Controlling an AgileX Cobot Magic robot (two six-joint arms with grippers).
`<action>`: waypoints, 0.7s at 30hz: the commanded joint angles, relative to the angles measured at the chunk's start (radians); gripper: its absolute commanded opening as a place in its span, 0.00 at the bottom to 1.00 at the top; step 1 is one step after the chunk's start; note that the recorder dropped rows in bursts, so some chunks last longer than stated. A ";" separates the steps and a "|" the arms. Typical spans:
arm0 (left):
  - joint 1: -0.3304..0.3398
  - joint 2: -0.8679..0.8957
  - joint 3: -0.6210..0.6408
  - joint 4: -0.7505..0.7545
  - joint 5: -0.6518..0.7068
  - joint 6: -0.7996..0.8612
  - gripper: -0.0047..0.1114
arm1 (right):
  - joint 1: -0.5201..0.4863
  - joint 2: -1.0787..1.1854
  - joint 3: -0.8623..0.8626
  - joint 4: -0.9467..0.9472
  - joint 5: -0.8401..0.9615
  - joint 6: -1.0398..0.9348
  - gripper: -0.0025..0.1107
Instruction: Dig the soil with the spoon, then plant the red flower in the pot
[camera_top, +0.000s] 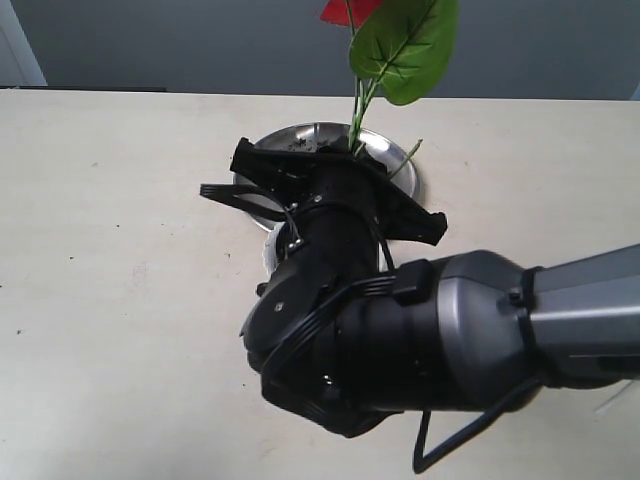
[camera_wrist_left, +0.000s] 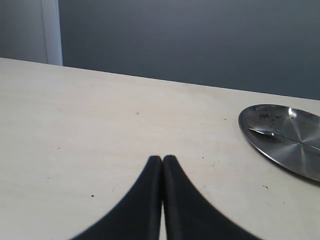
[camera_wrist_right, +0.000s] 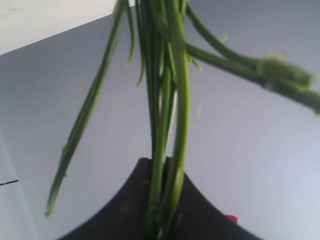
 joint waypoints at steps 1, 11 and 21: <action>0.002 -0.005 0.002 0.002 -0.015 -0.001 0.04 | -0.008 -0.008 0.003 -0.021 0.020 -0.017 0.03; 0.002 -0.005 0.002 0.002 -0.015 -0.001 0.04 | -0.031 -0.010 0.003 -0.038 0.020 -0.038 0.03; 0.002 -0.005 0.002 0.002 -0.015 -0.001 0.04 | -0.066 -0.004 0.003 -0.040 0.019 -0.038 0.03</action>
